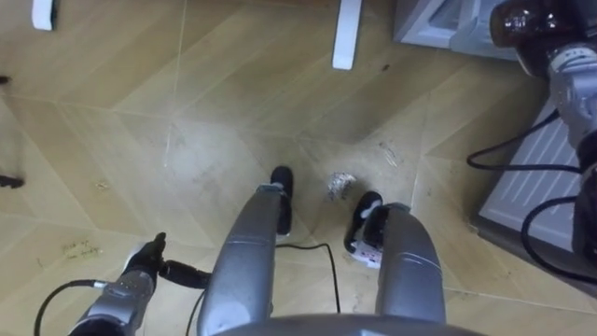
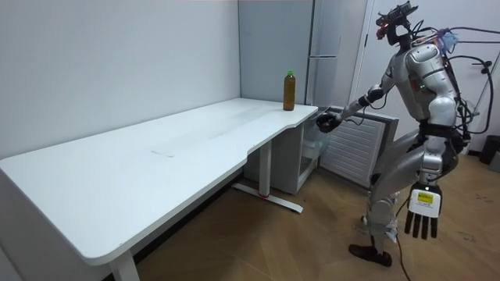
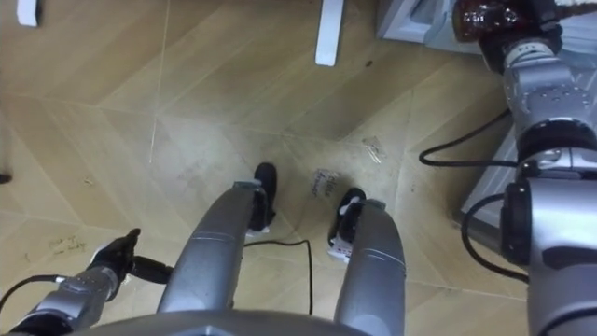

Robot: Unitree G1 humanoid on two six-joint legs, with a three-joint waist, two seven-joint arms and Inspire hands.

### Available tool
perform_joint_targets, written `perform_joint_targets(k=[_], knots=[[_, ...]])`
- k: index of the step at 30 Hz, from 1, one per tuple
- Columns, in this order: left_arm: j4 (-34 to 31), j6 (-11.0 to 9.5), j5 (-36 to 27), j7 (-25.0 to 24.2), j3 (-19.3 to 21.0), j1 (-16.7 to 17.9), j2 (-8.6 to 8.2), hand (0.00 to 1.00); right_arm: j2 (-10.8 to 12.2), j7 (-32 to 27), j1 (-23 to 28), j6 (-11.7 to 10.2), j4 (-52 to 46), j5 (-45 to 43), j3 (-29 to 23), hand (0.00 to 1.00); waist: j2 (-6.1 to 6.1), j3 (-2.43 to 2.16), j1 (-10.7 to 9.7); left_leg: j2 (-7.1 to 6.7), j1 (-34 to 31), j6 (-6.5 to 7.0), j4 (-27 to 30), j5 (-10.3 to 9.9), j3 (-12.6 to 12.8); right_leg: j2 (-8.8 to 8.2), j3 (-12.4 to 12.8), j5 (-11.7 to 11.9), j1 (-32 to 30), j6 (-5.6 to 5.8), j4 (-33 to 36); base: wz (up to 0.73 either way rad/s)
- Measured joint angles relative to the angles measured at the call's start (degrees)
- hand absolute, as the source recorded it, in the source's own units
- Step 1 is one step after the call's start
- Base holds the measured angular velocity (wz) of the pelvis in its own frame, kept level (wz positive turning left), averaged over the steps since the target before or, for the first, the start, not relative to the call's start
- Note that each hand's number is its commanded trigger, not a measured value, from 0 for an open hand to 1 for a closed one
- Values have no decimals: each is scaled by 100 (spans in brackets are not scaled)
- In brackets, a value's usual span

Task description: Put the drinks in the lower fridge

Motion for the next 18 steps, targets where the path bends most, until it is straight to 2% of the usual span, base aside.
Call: perform_joint_targets(k=[8, 13, 18], knots=[[-61, -64, 51, 91, -37, 2, 35, 0, -9, -436, -220, -80, -1, 52, 163, 0, 11, -7, 9, 6, -79, 3, 126, -5, 26, 2, 79, -51, -141, -26, 212, 0], [-131, 28, 56, 68, 12, 22, 42, 0, -48, -444, -278, -94, -13, 57, 156, 0, 25, -16, -5, 0, -164, 3, 215, -7, 34, -13, 105, -54, -233, -35, 308, 0], [-299, 22, 58, 55, 20, 57, 44, 0, -94, -488, -324, -93, -27, 53, 157, 0, 65, -40, 5, 14, -171, 16, 260, -16, 64, -22, 123, -53, -248, -39, 367, 0]])
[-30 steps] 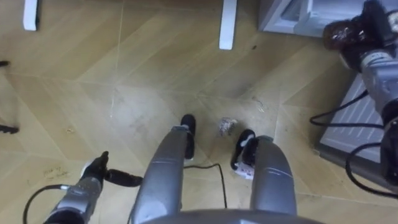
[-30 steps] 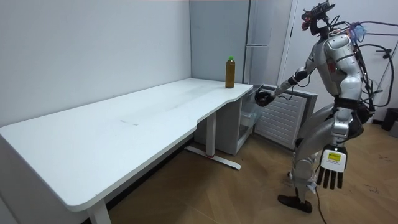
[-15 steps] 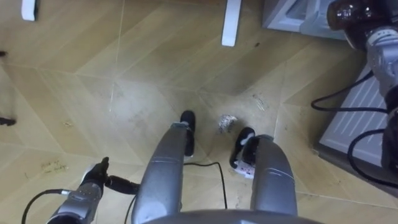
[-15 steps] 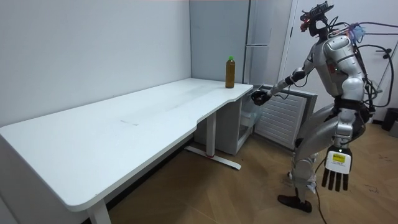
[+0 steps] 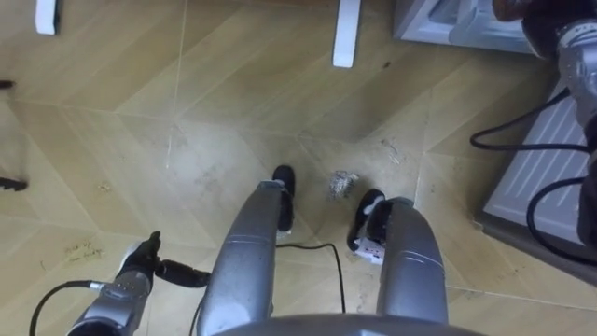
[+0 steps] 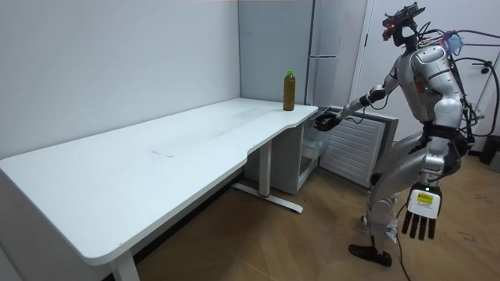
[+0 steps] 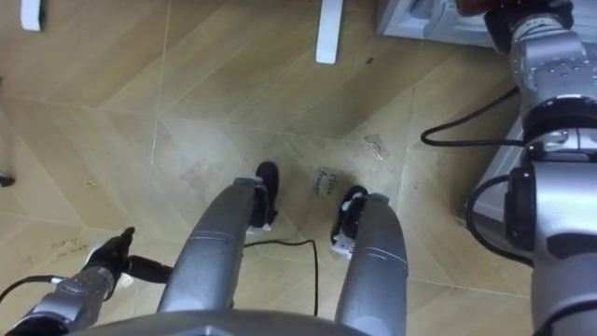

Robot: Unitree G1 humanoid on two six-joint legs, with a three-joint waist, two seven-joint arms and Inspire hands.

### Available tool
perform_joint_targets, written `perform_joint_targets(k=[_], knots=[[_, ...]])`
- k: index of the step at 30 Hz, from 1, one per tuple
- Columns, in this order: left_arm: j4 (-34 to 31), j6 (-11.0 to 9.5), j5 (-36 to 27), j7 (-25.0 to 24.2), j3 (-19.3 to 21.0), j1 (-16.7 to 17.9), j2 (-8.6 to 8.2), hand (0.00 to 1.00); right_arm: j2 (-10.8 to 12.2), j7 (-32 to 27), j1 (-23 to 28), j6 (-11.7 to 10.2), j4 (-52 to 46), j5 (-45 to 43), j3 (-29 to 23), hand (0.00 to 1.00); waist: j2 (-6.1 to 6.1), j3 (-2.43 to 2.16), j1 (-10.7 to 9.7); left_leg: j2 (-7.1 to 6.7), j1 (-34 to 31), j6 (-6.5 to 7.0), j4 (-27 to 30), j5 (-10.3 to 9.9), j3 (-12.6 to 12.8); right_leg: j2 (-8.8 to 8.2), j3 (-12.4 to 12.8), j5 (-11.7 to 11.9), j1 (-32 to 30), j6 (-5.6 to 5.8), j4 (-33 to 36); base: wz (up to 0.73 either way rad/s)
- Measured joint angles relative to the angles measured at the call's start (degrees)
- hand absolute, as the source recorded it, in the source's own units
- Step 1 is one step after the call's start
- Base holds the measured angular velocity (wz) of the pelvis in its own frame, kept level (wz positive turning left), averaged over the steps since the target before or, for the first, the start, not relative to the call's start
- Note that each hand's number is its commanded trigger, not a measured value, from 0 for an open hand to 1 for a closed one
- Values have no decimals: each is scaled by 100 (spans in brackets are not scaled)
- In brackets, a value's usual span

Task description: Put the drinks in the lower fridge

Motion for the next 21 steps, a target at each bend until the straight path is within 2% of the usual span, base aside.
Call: perform_joint_targets(k=[1, 3, 5, 10, 21], knots=[[-25, 1, 0, -1, 0, 17, 0, 0, 0, -3, -8, 0, 0, 0, -6, 0, 14, -10, -2, 2, -3, 3, -2, -2, 1, 0, -1, 0, 0, 0, 3, 0], [-104, -14, -1, -15, 9, 110, 0, 0, -2, -61, -13, 0, 0, 0, -14, 0, 76, -67, -4, -1, 5, 5, -8, -2, 7, -8, 0, 0, 12, 1, 4, 0], [-104, -13, 0, -44, 65, 188, 3, 0, -1, -106, -10, 0, 1, 0, -14, 0, 109, -87, -4, -7, 55, 6, -22, -2, 15, -23, -5, 0, 54, 2, 0, 0], [-103, -6, -1, -71, 93, 351, 7, 0, -2, -166, 10, 0, 2, 4, -15, 0, 113, -89, -17, -14, 156, 7, -57, -1, 31, -49, -24, -2, 150, 3, -12, 0], [-134, -108, -3, -61, 104, 346, 7, 0, -3, -240, 9, 0, 15, 58, -227, 0, 111, -87, -50, -27, 195, 68, -19, -9, 62, -84, -34, -27, 233, 53, -7, 0]])
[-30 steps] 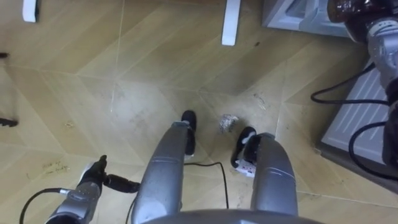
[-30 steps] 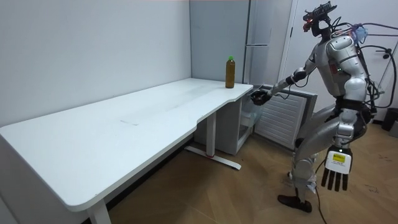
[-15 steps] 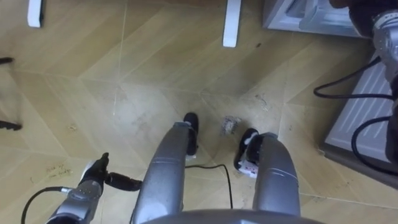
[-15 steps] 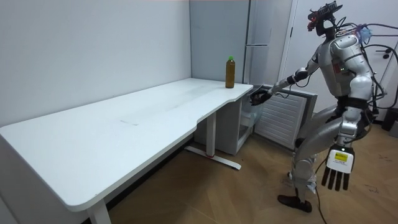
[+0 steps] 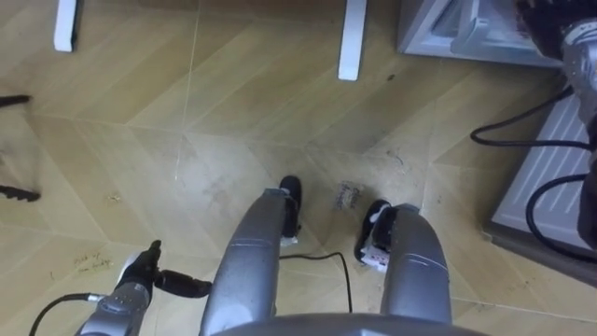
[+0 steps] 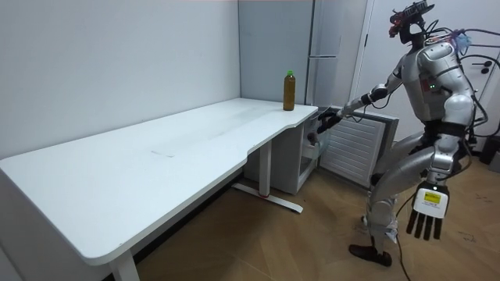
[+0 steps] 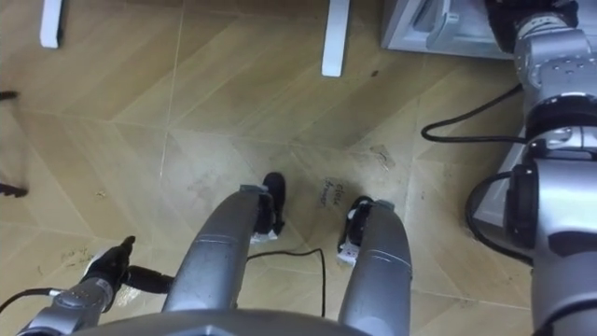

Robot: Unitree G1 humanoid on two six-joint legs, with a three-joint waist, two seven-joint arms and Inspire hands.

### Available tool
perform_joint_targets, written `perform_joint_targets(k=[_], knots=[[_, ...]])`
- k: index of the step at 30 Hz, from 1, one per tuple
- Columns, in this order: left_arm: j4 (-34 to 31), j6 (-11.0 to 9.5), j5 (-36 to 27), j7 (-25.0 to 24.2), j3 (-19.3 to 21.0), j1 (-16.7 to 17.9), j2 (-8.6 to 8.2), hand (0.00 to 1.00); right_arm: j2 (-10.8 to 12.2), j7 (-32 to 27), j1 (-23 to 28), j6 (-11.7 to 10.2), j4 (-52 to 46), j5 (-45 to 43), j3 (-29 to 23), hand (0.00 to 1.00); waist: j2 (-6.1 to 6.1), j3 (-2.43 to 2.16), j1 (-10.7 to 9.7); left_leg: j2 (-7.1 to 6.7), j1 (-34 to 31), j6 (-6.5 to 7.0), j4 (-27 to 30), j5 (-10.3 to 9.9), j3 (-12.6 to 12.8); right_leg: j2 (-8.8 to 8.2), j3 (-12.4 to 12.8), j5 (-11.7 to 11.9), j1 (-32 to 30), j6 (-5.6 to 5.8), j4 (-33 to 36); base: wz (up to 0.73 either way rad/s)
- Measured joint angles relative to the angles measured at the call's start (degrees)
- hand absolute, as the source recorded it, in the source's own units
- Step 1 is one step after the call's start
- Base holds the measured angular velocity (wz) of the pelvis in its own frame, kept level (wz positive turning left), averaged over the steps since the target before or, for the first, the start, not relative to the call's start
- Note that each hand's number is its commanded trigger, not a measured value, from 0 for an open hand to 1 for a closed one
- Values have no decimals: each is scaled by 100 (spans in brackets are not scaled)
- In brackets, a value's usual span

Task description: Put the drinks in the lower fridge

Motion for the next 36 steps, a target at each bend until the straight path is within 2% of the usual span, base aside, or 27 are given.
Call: perform_joint_targets(k=[8, 11, 17, 25, 27, 29, 31, 36], knots=[[-21, 2, -1, -18, 8, -1, -14, 0, 1, -16, 27, 29, 125, 105, -1, 0, 38, 27, 20, -17, 413, 33, -179, -25, 42, 6, 25, -11, 387, 89, -195, -2], [-9, -2, -38, -66, 5, -9, -14, 0, 1, 72, 142, 28, 256, 103, 0, 0, 88, 54, 30, -5, 705, 38, -313, -33, 9, 29, -56, 3, 732, 88, -394, 3], [70, -13, -9, -279, 60, -41, -13, 0, 1, 378, 507, 31, 468, -56, 1, 0, 103, 64, 39, 8, 1326, 37, -766, -30, -27, 128, -170, 91, 1434, 159, -986, 1], [269, -35, -7, -400, 337, -94, -5, 0, -13, 1354, 1487, -69, 474, -684, 2, 0, 108, 66, -36, 22, 2385, 38, -1457, -30, 15, 276, -232, 261, 2567, 272, -1944, -6], [341, -94, -57, -395, 415, -134, -4, 0, 46, 1570, 1922, -118, 460, -815, 26, 0, 116, 63, 3, 105, 2755, 5, -1709, -50, 37, 428, -229, 387, 2987, 267, -2346, -18], [407, -159, -47, -395, 414, -98, -46, 0, 152, 1731, 2344, -181, 366, -1030, 137, 0, 121, 50, 16, 138, 3074, -15, -1898, -62, 58, 502, -237, 456, 3324, 274, -2631, -15], [417, -193, -48, -393, 414, -70, -93, 0, 254, 1856, 2824, -237, 294, -1308, 279, 0, 123, 16, -5, 152, 3308, -32, -2045, -71, 52, 551, -274, 492, 3597, 280, -2864, 0], [473, -292, -52, -131, 640, 159, -301, 0, 732, 1985, 3898, -230, 521, -2409, 612, 0, 79, -71, -132, 149, 4048, -46, -2449, -64, 158, 599, -253, 515, 4324, 309, -3308, -6]])
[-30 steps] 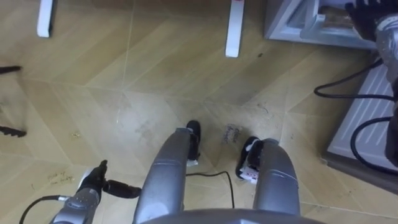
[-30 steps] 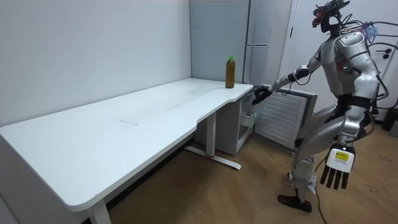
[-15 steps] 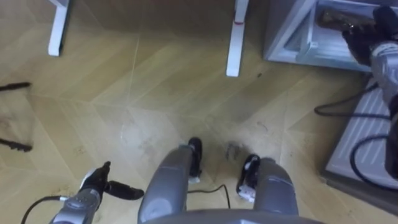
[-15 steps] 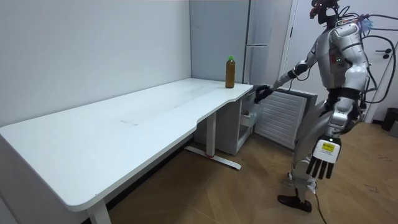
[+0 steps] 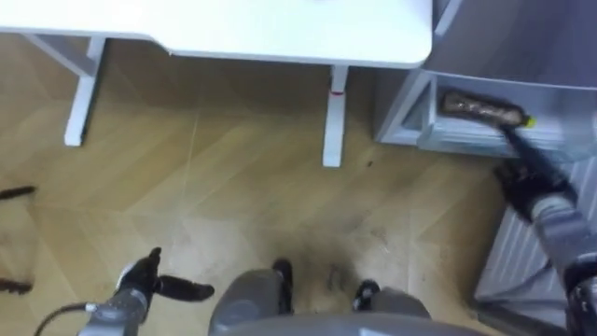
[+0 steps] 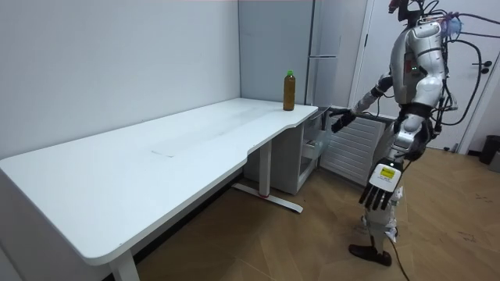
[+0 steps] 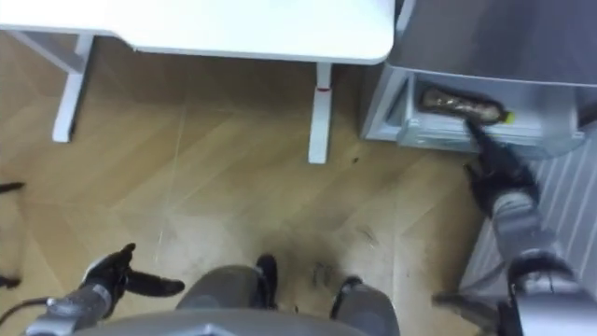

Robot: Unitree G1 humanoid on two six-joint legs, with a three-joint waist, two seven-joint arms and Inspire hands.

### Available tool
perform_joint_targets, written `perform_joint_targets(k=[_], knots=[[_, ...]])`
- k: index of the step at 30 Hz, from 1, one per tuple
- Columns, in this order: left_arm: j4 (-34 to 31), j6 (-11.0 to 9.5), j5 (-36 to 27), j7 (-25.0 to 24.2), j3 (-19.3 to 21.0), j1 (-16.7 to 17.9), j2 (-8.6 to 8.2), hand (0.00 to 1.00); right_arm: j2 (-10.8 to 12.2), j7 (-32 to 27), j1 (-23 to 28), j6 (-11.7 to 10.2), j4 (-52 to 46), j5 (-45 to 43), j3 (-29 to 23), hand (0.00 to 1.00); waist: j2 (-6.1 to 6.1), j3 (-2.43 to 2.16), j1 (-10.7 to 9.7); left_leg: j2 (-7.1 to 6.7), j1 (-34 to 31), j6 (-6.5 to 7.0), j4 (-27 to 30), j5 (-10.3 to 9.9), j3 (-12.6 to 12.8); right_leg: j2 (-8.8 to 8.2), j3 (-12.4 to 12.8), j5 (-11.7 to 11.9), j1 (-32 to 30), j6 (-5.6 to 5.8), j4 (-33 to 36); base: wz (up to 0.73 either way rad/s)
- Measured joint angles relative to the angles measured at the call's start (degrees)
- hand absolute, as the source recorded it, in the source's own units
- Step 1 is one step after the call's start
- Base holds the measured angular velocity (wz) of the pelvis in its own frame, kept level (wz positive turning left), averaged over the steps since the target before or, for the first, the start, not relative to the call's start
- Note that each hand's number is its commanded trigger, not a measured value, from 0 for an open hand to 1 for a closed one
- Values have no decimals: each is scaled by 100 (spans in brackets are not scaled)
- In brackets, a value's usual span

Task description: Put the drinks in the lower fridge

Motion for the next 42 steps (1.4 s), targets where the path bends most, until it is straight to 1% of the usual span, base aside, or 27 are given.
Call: perform_joint_targets(k=[1, 2, 3, 5, 6, 7, 8, 9, 13, 14, 15, 18, 23, 26, 27, 29, 30, 31, 32, 33, 35, 36, 37, 38, 39, 41, 42], knots=[[-2, -7, -4, 85, -1, 35, -45, 0, 118, -3, 229, 13, 52, -172, 108, 0, -20, -34, -21, -1, 140, 0, -50, 0, 5, 17, -3, 11, 158, 5, -99, -4], [-17, -19, -4, 132, 1, 58, -66, 0, 185, -7, 328, 16, 56, -288, 129, 0, -30, -46, -31, 0, 200, 0, -77, 0, 6, 24, -4, 16, 223, 3, -134, 0], [-31, -57, -10, 165, 0, 105, -99, 0, 317, 1, 471, 21, 110, -517, 155, 0, -54, -69, -92, 0, 295, 0, -104, 0, 4, 35, -18, 20, 343, 1, -207, 0], [-28, -97, -22, 168, 9, 189, -153, 0, 458, 1, 624, 56, 234, -960, 204, 0, -83, -80, -162, 0, 507, -6, -193, -3, 6, 50, -24, 33, 541, 3, -315, -2], [-32, -121, -10, 177, 60, 259, -204, 0, 533, 20, 794, 70, 288, -1310, 241, 0, -100, -84, -188, 5, 649, -39, -268, -23, 8, 71, -20, 37, 662, 9, -395, -5], [-37, -132, -2, 184, 113, 287, -236, 0, 564, 25, 855, 72, 308, -1443, 255, 0, -87, -102, -187, 23, 696, -85, -285, -51, 7, 94, -18, 40, 714, 12, -418, 0], [-33, -170, -12, 225, 201, 335, -272, 0, 642, 31, 988, 80, 387, -1715, 311, 0, -113, -111, -178, 49, 764, -126, -299, -83, 8, 128, -12, 58, 805, 3, -483, -3], [-28, -175, -13, 289, 233, 375, -284, 0, 707, 33, 1103, 114, 431, -1970, 311, 0, -139, -119, -186, 58, 830, -130, -362, -85, 9, 139, -13, 65, 832, -3, -488, -4], [-17, -196, -9, 372, 375, 562, -390, 0, 746, 3, 1314, 132, 466, -2781, 287, 0, -131, -109, -208, 63, 970, -130, -419, -83, 51, 143, 19, 70, 961, -8, -491, -5], [17, -197, -11, 381, 486, 581, -431, 0, 764, 3, 1372, 131, 471, -3137, 285, 0, -104, -80, -226, 63, 1064, -131, -464, -84, 53, 146, 16, 70, 1024, -8, -515, 0], [30, -193, -9, 386, 554, 619, -449, 0, 785, 1, 1400, 132, 487, -3394, 282, 0, -132, -68, -256, 65, 1112, -135, -481, -87, 52, 153, 16, 70, 1090, -8, -546, 0], [79, -173, -6, 415, 711, 645, -519, 0, 791, -24, 1340, 126, 511, -3922, 234, 0, -118, -62, -280, 77, 1141, -140, -483, -88, 52, 177, 58, 91, 1115, -16, -585, -3], [97, -32, -133, 540, 811, 654, -647, 0, 819, -125, 1260, 134, 523, -4120, 303, 0, -125, -59, -276, 95, 1175, -145, -485, -91, 129, 202, 148, 100, 1119, -17, -697, -8], [96, 29, -275, 654, 943, 617, -659, 0, 861, -227, 1245, 134, 542, -4154, 280, 0, -165, -93, -290, 93, 1239, -149, -538, -91, 129, 208, 147, 101, 1177, -16, -709, 0], [96, 29, -365, 667, 1065, 601, -659, 0, 862, -227, 1231, 133, 548, -4252, 263, 0, -148, -66, -286, 91, 1290, -154, -546, -94, 129, 208, 149, 101, 1232, -15, -730, 0], [95, 26, -464, 743, 1195, 528, -656, 0, 863, -219, 1203, 132, 550, -4439, 217, 0, -186, -52, -287, 87, 1360, -160, -544, -98, 128, 208, 150, 102, 1312, -15, -767, 0], [55, 30, -460, 769, 1399, 476, -664, 0, 863, -201, 1202, 135, 561, -4530, 128, 0, -158, -37, -284, 88, 1385, -166, -544, -102, 127, 209, 154, 102, 1336, -15, -769, 0], [-145, 65, -451, 874, 1676, 436, -673, 0, 864, -182, 1202, 135, 562, -4707, -9, 0, -176, -40, -285, 88, 1391, -166, -545, -102, 117, 212, 146, 102, 1351, -15, -778, 0], [-334, 68, -452, 951, 1835, 435, -685, 0, 865, -183, 1201, 134, 569, -4771, -74, 0, -190, -36, -284, 88, 1397, -166, -549, -102, 114, 213, 145, 102, 1356, -15, -779, 0], [-684, 27, -459, 1161, 2061, 409, -702, 0, 866, -189, 1192, 135, 613, -4926, -167, 0, -184, -21, -271, 90, 1420, -166, -560, -102, 120, 214, 151, 102, 1365, -15, -772, 0], [-1098, -62, -461, 1519, 2230, 321, -706, 0, 866, -210, 1163, 135, 625, -5000, -163, 0, -175, -13, -214, 90, 1477, -166, -590, -102, 133, 214, 178, 101, 1402, -15, -769, -8], [-1454, -111, -454, 1788, 2231, 303, -708, 0, 872, -209, 1158, 133, 625, -5032, -154, 0, -168, -18, -207, 90, 1499, -167, -636, -103, 142, 218, 206, 101, 1397, -14, -767, -8], [-1701, -119, -454, 1929, 2230, 300, -718, 0, 879, -206, 1150, 130, 627, -5032, -155, 0, -171, -16, -211, 90, 1499, -167, -653, -102, 142, 223, 221, 101, 1386, -14, -767, -6], [-2074, -205, -455, 2160, 2229, 271, -742, 0, 896, -207, 1146, 124, 645, -5032, -160, 0, -182, -21, -216, 90, 1496, -167, -653, -102, 144, 229, 243, 103, 1377, -13, -765, -4], [-2327, -373, -457, 2399, 2226, 239, -777, 0, 909, -211, 1148, 117, 645, -5036, -160, 0, -177, -32, -193, 90, 1519, -167, -655, -102, 147, 229, 256, 104, 1396, -12, -760, -6], [-2657, -569, -457, 2726, 2223, 220, -821, 0, 916, -212, 1160, 75, 631, -5080, -158, 0, -172, -64, -190, 90, 1564, -167, -678, -102, 154, 231, 293, 104, 1408, -12, -757, -9], [-2987, -596, -451, 2932, 2224, 222, -837, 0, 925, -211, 1172, 39, 633, -5113, -157, 0, -182, -79, -193, 90, 1564, -167, -678, -102, 143, 231, 295, 104, 1405, -12, -761, -5]])
